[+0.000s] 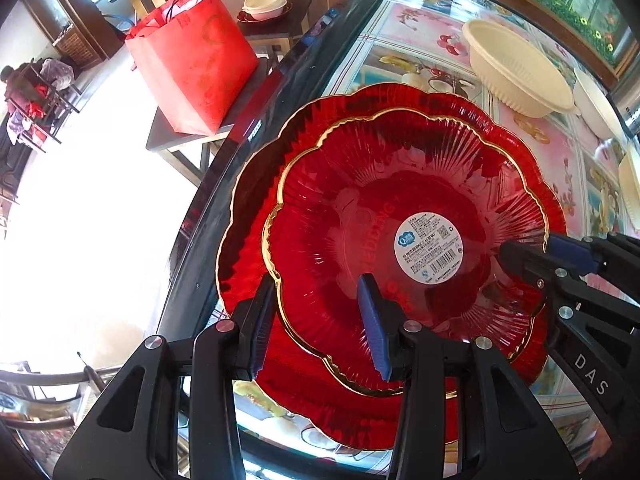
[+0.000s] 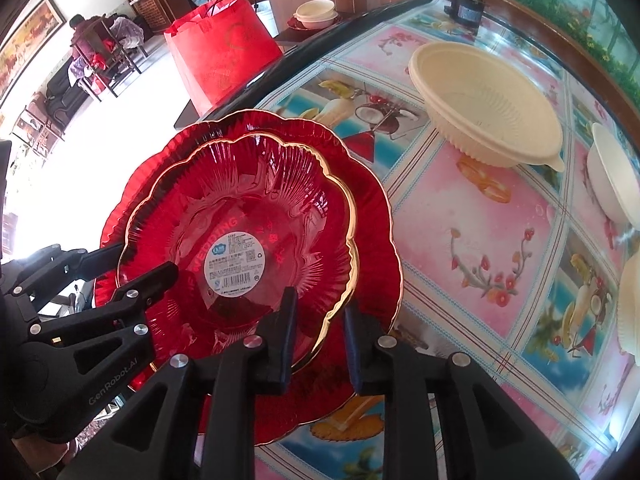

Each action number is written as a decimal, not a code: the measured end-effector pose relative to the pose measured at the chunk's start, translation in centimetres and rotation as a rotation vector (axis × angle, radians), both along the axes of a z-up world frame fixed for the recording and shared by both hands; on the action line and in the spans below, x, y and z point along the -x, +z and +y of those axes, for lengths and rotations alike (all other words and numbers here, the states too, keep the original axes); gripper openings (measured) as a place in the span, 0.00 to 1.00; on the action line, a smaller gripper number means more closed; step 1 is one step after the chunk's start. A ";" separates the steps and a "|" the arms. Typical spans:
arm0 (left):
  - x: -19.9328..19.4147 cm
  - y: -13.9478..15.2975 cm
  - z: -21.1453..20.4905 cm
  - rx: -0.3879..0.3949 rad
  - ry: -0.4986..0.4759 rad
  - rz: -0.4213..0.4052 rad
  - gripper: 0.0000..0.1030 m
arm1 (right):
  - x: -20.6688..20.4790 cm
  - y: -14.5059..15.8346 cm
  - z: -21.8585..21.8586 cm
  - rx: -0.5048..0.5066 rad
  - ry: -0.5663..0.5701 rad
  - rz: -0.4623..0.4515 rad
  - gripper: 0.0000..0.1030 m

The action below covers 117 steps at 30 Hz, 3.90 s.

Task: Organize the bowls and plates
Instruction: 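Lower the red scalloped plate onto the red wedding plate stack, then open the right gripper and withdraw from the red plate stack, then move the right tool toward the white paper plate on the table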

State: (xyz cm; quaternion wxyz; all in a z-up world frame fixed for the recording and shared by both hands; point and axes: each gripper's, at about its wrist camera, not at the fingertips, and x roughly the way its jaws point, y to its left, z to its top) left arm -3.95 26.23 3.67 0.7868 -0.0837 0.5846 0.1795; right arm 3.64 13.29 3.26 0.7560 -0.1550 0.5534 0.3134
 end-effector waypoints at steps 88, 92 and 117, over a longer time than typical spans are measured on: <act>-6.3 5.0 -29.1 0.158 -0.488 -0.146 0.75 | 1.9 6.5 -33.6 -0.116 -0.647 -0.186 0.99; -6.6 5.1 -31.5 0.164 -0.536 -0.145 0.75 | 2.1 6.9 -36.2 -0.110 -0.689 -0.197 0.99; -9.7 4.7 -40.2 0.229 -0.617 -0.089 0.75 | 0.0 6.9 -44.8 -0.118 -0.758 -0.191 0.95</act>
